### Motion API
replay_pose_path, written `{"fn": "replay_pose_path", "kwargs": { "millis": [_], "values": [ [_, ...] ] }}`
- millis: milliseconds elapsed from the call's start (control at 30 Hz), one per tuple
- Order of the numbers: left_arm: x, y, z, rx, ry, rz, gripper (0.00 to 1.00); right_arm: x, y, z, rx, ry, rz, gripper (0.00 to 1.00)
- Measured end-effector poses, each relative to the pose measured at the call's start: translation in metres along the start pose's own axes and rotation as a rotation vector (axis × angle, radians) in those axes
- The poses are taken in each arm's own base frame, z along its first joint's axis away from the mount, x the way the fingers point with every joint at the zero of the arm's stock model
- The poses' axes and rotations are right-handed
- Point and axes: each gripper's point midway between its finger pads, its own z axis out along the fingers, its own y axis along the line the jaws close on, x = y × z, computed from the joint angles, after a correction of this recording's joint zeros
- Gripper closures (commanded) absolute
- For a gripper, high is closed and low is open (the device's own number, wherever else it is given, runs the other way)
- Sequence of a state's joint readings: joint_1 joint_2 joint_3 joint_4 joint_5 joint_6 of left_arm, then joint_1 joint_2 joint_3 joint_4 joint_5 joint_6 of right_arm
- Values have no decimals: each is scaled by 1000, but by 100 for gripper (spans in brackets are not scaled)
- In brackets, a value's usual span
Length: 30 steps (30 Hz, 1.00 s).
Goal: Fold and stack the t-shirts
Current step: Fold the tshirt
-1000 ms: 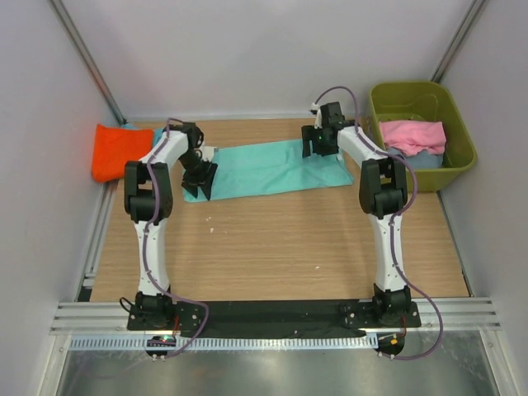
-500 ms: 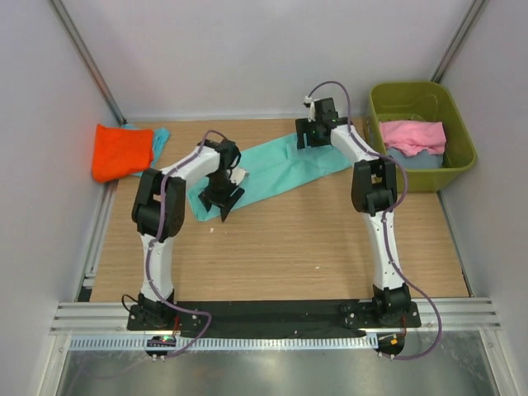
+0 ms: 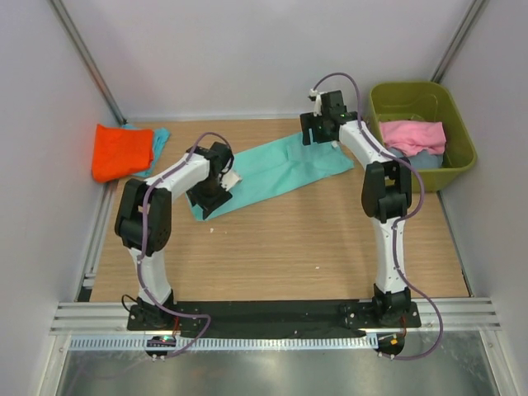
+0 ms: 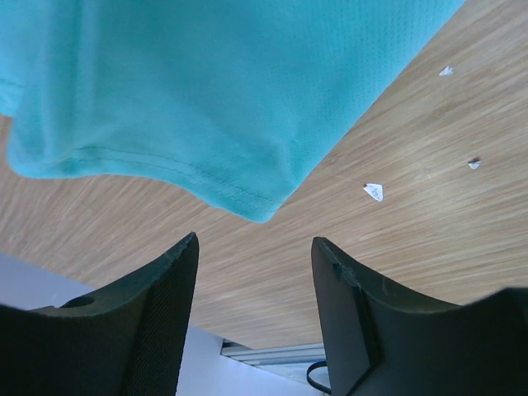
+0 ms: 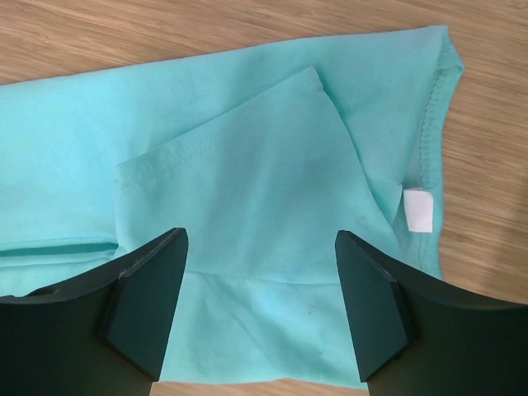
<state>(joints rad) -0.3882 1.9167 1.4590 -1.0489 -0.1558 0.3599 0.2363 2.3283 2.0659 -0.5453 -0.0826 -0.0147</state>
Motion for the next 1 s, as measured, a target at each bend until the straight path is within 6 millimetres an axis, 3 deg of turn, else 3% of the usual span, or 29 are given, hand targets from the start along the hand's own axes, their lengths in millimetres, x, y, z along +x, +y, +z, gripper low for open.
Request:
{"fn": "replay_pose_path", "kwargs": {
  "millis": [200, 467, 667, 900, 1000],
  "values": [
    [12, -6, 18, 23, 53, 55, 44, 1, -2, -15, 13, 1, -15, 21],
    [9, -6, 38, 33, 76, 106, 48, 22, -4, -10, 20, 49, -19, 21],
    [11, -5, 46, 35, 109, 130, 69, 37, -14, -8, 69, 80, -37, 21],
    [15, -11, 44, 81, 121, 136, 100, 67, -25, -11, 127, 149, -46, 22],
    [19, -22, 42, 131, 134, 146, 100, 78, -25, -11, 128, 177, -46, 22]
  ]
}}
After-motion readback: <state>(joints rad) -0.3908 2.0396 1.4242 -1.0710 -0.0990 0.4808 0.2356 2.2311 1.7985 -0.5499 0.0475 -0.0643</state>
